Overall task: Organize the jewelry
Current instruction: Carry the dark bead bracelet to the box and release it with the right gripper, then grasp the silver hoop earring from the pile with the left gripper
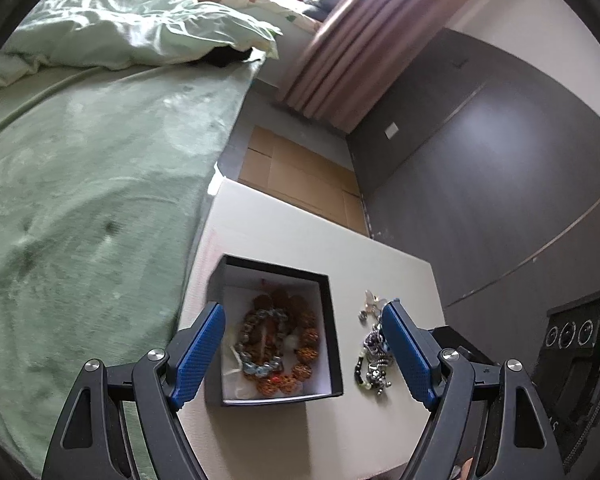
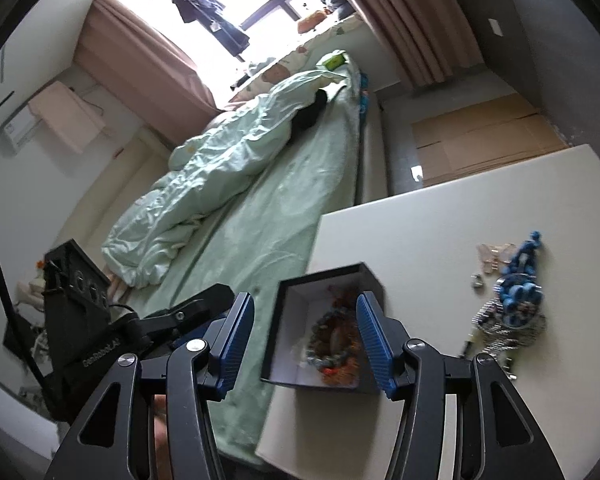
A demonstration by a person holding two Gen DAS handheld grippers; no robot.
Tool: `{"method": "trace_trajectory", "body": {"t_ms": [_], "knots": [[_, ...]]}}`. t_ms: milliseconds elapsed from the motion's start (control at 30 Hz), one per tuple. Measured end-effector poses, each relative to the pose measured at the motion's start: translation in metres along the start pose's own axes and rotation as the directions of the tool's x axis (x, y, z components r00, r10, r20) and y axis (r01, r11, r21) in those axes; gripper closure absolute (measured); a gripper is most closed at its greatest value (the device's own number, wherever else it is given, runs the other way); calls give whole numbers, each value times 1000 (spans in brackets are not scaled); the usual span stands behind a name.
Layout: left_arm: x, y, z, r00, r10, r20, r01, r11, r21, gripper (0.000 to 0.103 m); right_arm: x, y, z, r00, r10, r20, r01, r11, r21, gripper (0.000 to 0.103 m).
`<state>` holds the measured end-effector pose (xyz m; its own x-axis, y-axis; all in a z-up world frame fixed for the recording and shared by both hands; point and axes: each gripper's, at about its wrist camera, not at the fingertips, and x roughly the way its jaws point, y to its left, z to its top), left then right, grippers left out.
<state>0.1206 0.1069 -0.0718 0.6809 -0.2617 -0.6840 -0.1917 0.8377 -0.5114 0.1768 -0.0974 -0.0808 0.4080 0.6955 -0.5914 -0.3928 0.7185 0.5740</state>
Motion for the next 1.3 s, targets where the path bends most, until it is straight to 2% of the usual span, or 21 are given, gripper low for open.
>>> {"method": "trace_trajectory", "body": {"t_ms": [100,133,167,200,433,567,1000,1200,1300], "knots": [[8,-11,-4,1000,13,-14,-12,999,32,22,-11,-7,1,998,-55,8,55,998,8,48],[10,-14,-6,1000,15,-20,-14,999,41,22,-15,-11,1,998,-69,12,69,998,15,42],[12,-17,-8,1000,16,-24,-15,999,50,22,-20,-16,2,996,-85,16,85,996,26,31],[14,-20,-9,1000,18,-25,-17,998,57,22,-24,-20,3,995,-96,21,95,995,36,27],[25,-42,-18,999,30,-30,-27,994,104,22,-45,-45,5,991,-128,22,126,989,78,25],[34,-56,-23,999,33,-41,-28,991,127,22,-57,-61,5,989,-148,19,145,983,108,12],[61,-94,-41,995,68,-73,-48,967,250,22,-82,-116,0,977,-206,-49,211,951,227,11],[85,-115,-43,993,49,-106,-16,955,296,22,-90,-139,-3,980,-193,-48,198,931,307,11],[101,-122,-42,989,79,-128,-35,948,316,32,-94,-150,-2,980,-192,-42,195,920,339,11]]}}
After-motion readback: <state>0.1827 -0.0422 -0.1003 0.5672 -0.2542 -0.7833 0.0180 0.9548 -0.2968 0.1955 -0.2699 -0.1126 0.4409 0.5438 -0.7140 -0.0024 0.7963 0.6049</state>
